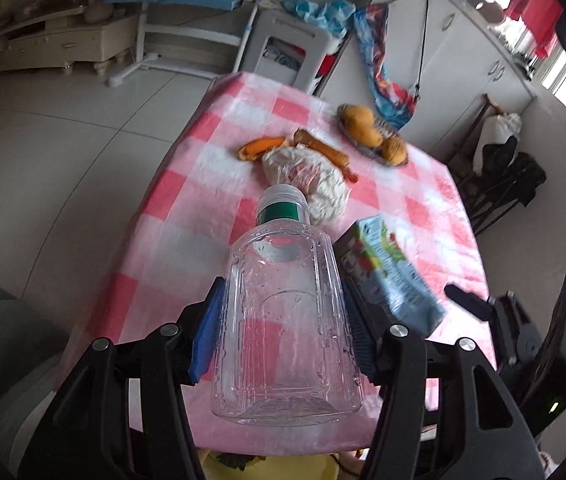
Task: Collect trash
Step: 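Grasp the blue juice carton with the right gripper while the left lifts the bottle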
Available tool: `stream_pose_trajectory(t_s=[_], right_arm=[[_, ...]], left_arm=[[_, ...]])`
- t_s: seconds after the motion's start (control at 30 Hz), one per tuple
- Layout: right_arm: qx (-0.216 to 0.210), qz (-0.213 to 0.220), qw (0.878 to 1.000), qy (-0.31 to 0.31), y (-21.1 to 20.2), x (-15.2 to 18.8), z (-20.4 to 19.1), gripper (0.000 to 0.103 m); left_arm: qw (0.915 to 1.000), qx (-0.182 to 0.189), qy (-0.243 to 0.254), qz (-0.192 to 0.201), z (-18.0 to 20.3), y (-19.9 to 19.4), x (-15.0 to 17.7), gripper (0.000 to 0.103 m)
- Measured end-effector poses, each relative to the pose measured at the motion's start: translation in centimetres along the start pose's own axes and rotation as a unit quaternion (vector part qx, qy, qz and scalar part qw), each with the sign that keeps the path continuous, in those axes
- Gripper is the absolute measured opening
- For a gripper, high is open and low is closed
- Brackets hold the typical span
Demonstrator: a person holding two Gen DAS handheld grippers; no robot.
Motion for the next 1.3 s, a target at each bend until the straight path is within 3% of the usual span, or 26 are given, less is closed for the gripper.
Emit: stream_pose_trajectory(t_s=[0.27,0.4,0.5,0.53,0.57,0.6,0.73,0.97,1.3], right_arm=[[-0.014,-0.016,1.000,0.010,1.5,-1.2,0.2,0.095],[-0.022,-0.030,0.999,0.017,2.3,-1.3,0.4,0.085],[-0.019,-0.037,0.999,0.020,2.5,-1.0,0.6,0.074],[-0.018,-0.037,0.999,0.020,2.5,-0.9,0.6,0.065],[-0.019,-0.043,0.999,0.022,2.6,-0.8,0.8,0.044],[-0.024,-0.052,0.998,0.028,2.7,-0.5,1.0,0.037],[-0.023,-0.048,0.998,0.034,1.9,0.0,1.1,0.037],[-0.028,-0.029,0.998,0.042,-0.3,1.0,0.6,0.035],[-0.077,-0.004,0.991,0.105,-4.1,2.4,1.4,0.034]], left_arm=[[0.9989,-0.031,0.014,-0.032,0.0,1.9,0.3,0.060],[0.9970,-0.052,0.035,-0.046,0.3,2.6,0.6,0.061],[0.9961,-0.055,0.052,-0.046,1.0,2.9,0.7,0.055],[0.9960,-0.054,0.054,-0.046,1.1,2.8,0.7,0.055],[0.9957,-0.055,0.059,-0.045,1.2,2.8,0.8,0.054],[0.9957,-0.054,0.061,-0.044,1.3,2.6,0.9,0.054],[0.9961,-0.058,0.062,-0.025,1.4,1.6,0.9,0.053],[0.9988,-0.046,0.012,0.016,-0.4,-1.2,1.3,0.053],[0.9978,-0.017,-0.024,0.059,-1.1,-3.9,2.4,0.053]])
Point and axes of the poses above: each gripper's, at about its wrist camera, not at the fingertips, and y roughly the way its jaws point, z to its right, x to its underside, the point moved 6 cm from there along y, roughly the way its jaws point, and after that the axes turned 15 degrees about y, right-handed, at the moved point
